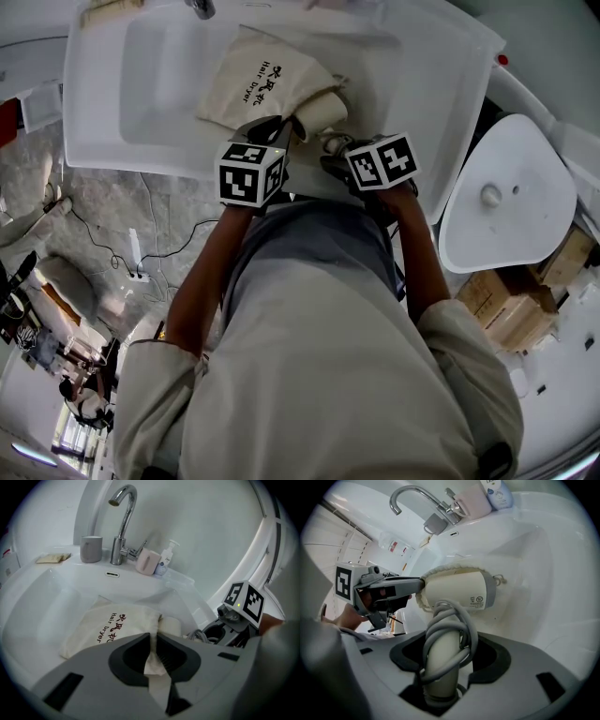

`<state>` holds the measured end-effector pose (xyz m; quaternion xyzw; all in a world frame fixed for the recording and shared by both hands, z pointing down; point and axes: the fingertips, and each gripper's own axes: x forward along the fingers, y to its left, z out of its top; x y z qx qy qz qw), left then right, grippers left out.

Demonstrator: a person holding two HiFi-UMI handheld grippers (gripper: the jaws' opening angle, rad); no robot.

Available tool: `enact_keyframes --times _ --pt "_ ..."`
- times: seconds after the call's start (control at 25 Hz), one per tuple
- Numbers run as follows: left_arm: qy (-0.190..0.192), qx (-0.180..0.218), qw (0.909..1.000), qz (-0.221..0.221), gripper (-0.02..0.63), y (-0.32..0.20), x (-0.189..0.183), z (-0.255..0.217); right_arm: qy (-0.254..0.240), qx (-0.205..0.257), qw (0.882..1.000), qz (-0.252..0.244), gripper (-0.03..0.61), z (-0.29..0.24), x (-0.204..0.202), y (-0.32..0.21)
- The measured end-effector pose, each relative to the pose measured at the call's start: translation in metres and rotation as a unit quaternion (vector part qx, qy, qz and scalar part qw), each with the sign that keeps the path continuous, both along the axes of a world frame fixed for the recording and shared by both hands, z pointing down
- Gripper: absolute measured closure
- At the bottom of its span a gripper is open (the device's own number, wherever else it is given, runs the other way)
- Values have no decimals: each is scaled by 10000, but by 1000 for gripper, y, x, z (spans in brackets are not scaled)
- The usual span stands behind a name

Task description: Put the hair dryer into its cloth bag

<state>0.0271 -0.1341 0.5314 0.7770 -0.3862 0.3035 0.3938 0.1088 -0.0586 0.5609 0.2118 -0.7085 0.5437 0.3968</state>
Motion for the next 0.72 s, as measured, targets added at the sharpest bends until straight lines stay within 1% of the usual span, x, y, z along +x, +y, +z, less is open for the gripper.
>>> enact_keyframes --times 0.28,0.44,0.56,0.72 --pt "52 4 10000 29 564 4 -1 -2 -3 -28 9999 -162 319 4 -14 -6" --pt "66 -35 10000 38 565 6 -8 -3 15 -61 9996 -285 319 9 -25 -8" --pt "86 -24 10000 12 565 4 -8 -3 -24 -107 9995 -299 319 13 -28 -14" --pt "148 -30 9999 14 564 6 -6 -5 115 -70 9990 -415 319 18 -30 -18"
